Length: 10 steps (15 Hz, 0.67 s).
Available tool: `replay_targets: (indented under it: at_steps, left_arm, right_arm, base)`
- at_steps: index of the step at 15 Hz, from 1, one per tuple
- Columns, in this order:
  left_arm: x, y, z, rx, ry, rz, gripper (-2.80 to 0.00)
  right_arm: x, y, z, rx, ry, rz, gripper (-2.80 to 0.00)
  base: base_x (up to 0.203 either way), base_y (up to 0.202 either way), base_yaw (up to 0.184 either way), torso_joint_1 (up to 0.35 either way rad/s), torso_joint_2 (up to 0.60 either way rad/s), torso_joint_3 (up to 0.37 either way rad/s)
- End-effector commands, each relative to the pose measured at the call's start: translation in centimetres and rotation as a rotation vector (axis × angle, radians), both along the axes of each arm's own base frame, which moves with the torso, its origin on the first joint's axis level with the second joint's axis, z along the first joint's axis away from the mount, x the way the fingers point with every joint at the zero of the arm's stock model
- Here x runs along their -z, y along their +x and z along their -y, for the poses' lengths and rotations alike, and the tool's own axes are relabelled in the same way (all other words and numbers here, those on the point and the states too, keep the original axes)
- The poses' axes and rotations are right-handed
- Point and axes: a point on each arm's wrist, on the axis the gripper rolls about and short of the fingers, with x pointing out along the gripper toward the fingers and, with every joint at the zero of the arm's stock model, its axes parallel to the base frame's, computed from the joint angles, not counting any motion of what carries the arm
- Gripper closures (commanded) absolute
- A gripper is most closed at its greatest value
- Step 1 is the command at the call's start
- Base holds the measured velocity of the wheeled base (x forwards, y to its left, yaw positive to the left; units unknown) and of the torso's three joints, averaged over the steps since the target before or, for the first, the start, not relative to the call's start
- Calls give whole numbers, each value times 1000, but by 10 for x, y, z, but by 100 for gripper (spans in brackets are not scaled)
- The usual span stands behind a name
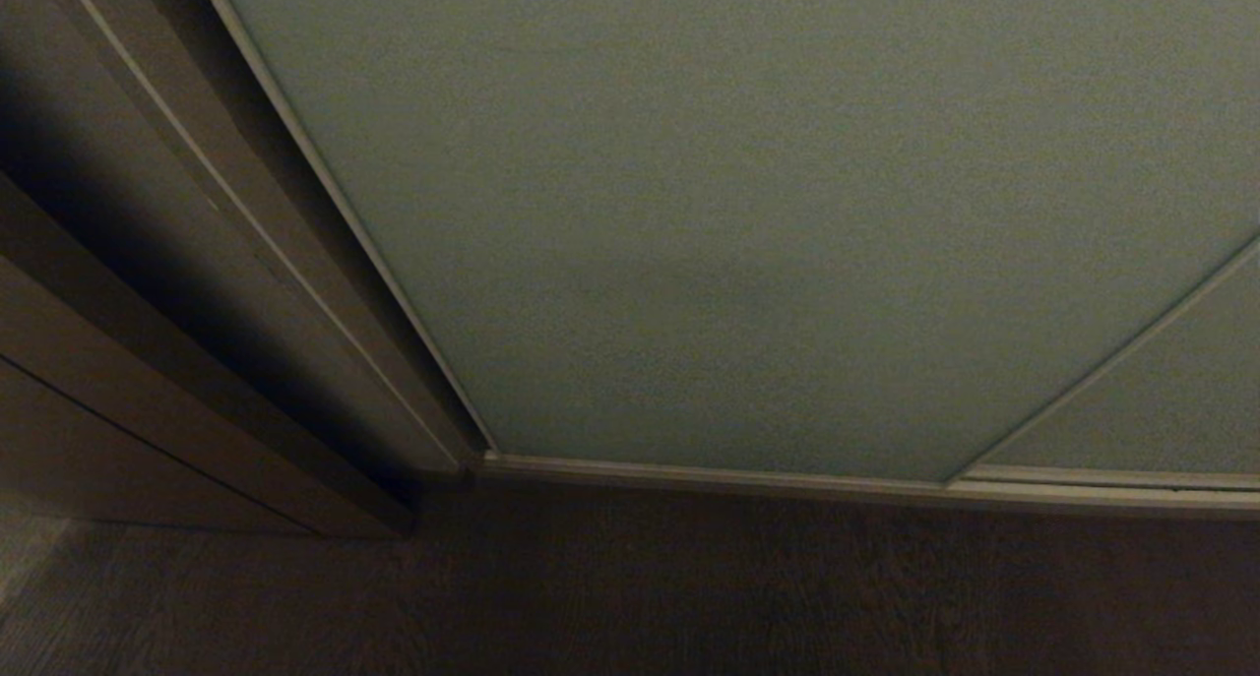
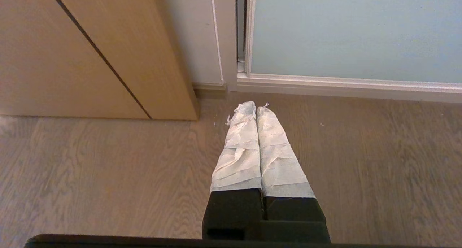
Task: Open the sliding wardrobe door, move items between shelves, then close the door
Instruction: Open the door
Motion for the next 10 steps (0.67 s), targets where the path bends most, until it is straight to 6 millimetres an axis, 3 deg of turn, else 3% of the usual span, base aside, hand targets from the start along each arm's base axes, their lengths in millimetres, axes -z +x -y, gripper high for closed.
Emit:
replay_targets:
  at_steps: [1,10]
  left_arm:
    - [0,0,0,0,0,1,0]
    - [0,0,0,2,6,2,0]
  right_arm:
    - [0,0,0,-1,0,2,0]
    - [0,0,0,-1,-1,0,0]
  base:
    - [0,0,0,0,0,0]
    - [0,0,0,0,0,0]
